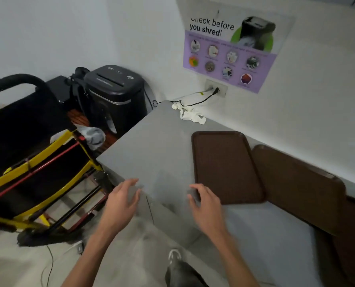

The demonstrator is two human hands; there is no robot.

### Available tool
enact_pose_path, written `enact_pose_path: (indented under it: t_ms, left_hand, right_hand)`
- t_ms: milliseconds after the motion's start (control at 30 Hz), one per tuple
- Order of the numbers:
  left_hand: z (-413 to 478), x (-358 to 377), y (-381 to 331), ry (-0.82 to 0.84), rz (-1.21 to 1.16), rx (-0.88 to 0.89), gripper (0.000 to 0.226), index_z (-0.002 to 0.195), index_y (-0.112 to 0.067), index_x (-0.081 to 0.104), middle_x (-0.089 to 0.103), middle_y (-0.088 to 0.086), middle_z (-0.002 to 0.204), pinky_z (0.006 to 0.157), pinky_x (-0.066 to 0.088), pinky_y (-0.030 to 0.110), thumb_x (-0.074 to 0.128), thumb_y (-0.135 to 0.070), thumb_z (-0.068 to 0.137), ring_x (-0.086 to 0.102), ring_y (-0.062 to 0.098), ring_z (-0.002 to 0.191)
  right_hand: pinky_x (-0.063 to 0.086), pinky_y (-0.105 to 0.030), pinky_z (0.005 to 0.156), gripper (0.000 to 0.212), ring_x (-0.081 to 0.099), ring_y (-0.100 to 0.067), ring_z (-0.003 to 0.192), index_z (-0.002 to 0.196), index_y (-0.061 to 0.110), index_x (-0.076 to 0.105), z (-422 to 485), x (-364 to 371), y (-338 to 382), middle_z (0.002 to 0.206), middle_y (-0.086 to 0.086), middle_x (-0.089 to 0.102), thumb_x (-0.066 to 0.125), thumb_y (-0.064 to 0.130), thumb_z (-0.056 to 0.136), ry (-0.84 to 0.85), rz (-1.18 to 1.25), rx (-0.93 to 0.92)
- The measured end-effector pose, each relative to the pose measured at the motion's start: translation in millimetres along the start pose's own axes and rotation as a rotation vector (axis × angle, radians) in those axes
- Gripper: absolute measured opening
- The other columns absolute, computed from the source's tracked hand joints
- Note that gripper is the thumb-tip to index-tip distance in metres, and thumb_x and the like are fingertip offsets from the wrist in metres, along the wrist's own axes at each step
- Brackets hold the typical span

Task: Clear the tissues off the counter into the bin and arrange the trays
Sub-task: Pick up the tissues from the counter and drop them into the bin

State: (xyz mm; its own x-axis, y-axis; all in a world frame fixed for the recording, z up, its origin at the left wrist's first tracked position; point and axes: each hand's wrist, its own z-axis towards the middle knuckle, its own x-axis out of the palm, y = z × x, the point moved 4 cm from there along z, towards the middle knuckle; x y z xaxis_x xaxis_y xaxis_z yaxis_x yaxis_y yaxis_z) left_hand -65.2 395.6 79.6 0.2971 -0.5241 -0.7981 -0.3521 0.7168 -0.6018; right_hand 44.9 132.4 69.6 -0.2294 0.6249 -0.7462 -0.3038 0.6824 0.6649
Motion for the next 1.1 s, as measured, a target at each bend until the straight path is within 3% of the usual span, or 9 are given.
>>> enact_pose_path:
  t_ms: [167,400,633,733,833,900,967,1100]
  left_hand:
    - [99.0,14.9,22.1,0.025,-0.039,0.053,0.033,0.131,-0.024,0.060,0.068,-0.002,0.128,0.099,0.051,0.032,0.064,-0.031,0.099,0.066,0.017,0.117]
    - [212.9,10.3,40.2,0.087,-0.035,0.081,0.029,0.130,-0.024,0.059,0.068,0.000,0.127,0.096,0.051,0.035,0.062,-0.027,0.101,0.065,0.021,0.116]
    - [297.5,0.3,64.2,0.169,-0.090,0.168,0.030,0.132,-0.028,0.057,0.067,-0.008,0.130,0.096,0.055,0.036,0.059,-0.031,0.102,0.064,0.012,0.117]
    - [334.6,-4.6,77.8,0.207,-0.068,0.217,0.032,0.134,-0.029,0.057,0.065,-0.011,0.129,0.096,0.051,0.025,0.059,-0.034,0.102,0.062,0.005,0.118]
    - [366.9,-15.6,89.1,0.243,-0.067,0.260,0.031,0.132,-0.029,0.060,0.064,-0.015,0.128,0.096,0.047,0.018,0.060,-0.032,0.102,0.059,-0.002,0.117]
    - [387.2,-23.6,96.5,0.250,-0.071,0.303,0.029,0.130,-0.029,0.062,0.065,-0.016,0.128,0.099,0.048,0.019,0.061,-0.031,0.101,0.060,-0.003,0.116]
    - [406.3,-27.2,105.0,0.248,-0.099,0.320,0.026,0.125,-0.027,0.066,0.067,-0.015,0.123,0.099,0.051,0.022,0.064,-0.027,0.100,0.063,-0.001,0.113]
    - [430.7,-16.5,109.5,0.312,-0.180,0.305,0.021,0.120,-0.028,0.069,0.070,-0.019,0.115,0.093,0.055,0.024,0.066,-0.024,0.099,0.065,-0.006,0.106]
  right_hand:
    - [0.053,-0.035,0.094,0.030,0.067,-0.021,0.116,0.130,0.031,0.063,82.3,36.0,-0.2,0.128,0.004,0.069,0.065,0.034,0.101,0.010,-0.064,0.045]
    - [0.052,-0.042,0.096,0.039,0.064,-0.031,0.122,0.139,0.028,0.057,234.5,94.8,20.6,0.133,-0.003,0.067,0.061,0.036,0.102,0.127,-0.213,0.068]
    - [0.047,-0.052,0.106,0.055,0.053,-0.045,0.132,0.152,0.021,0.041,422.1,129.3,18.2,0.144,-0.018,0.048,0.059,0.026,0.100,0.144,-0.256,0.254]
    - [0.040,-0.051,0.115,0.066,0.045,-0.044,0.140,0.159,0.025,0.034,478.7,135.2,5.7,0.161,-0.014,0.032,0.054,0.017,0.097,0.116,-0.278,0.332]
    - [0.038,-0.046,0.117,0.060,0.043,-0.039,0.144,0.160,0.021,0.037,500.3,148.3,0.4,0.162,-0.015,0.034,0.050,0.015,0.101,0.156,-0.330,0.376]
    - [0.045,-0.040,0.103,0.040,0.055,-0.037,0.132,0.144,0.011,0.053,495.8,161.1,5.2,0.139,-0.016,0.055,0.046,0.021,0.105,0.126,-0.344,0.346]
    - [0.046,-0.034,0.089,0.036,0.061,-0.034,0.119,0.129,0.011,0.060,471.2,171.9,19.8,0.119,-0.010,0.062,0.040,0.032,0.109,0.005,-0.369,0.289]
    - [0.045,-0.033,0.095,0.033,0.056,-0.030,0.118,0.126,0.008,0.065,411.1,209.5,35.3,0.126,-0.011,0.061,0.040,0.023,0.109,-0.066,-0.180,0.285]
